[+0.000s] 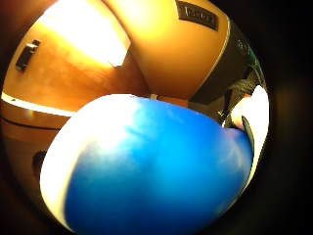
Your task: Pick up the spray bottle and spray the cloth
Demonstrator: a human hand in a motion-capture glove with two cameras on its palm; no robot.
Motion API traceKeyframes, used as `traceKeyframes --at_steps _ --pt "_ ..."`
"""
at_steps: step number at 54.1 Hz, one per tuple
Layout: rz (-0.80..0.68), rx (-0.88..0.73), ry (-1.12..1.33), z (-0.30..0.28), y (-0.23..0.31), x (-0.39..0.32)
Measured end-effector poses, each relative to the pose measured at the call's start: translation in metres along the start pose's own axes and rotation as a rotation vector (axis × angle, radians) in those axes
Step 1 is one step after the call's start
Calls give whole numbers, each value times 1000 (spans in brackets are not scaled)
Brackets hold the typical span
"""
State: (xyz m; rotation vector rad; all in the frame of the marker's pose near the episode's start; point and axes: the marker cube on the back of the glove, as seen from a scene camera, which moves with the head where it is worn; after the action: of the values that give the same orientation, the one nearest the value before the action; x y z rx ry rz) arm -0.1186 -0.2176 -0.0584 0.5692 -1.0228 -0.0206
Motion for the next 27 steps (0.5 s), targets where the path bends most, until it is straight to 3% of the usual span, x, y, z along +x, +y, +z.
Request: traceKeyframes --at_steps 2,5,9,12,14,18,22,27 --pt "6 -4 -3 9 -2 5" --pt "20 127 -10 22 -24 12" --pt "29 53 -5 37 -19 22" --pt "30 190 19 46 -42 34" --pt "37 120 48 54 -35 44" --pt "63 -173 58 69 0 57" --pt "78 -40 40 86 -23 67" --pt "101 -57 61 100 -26 81"
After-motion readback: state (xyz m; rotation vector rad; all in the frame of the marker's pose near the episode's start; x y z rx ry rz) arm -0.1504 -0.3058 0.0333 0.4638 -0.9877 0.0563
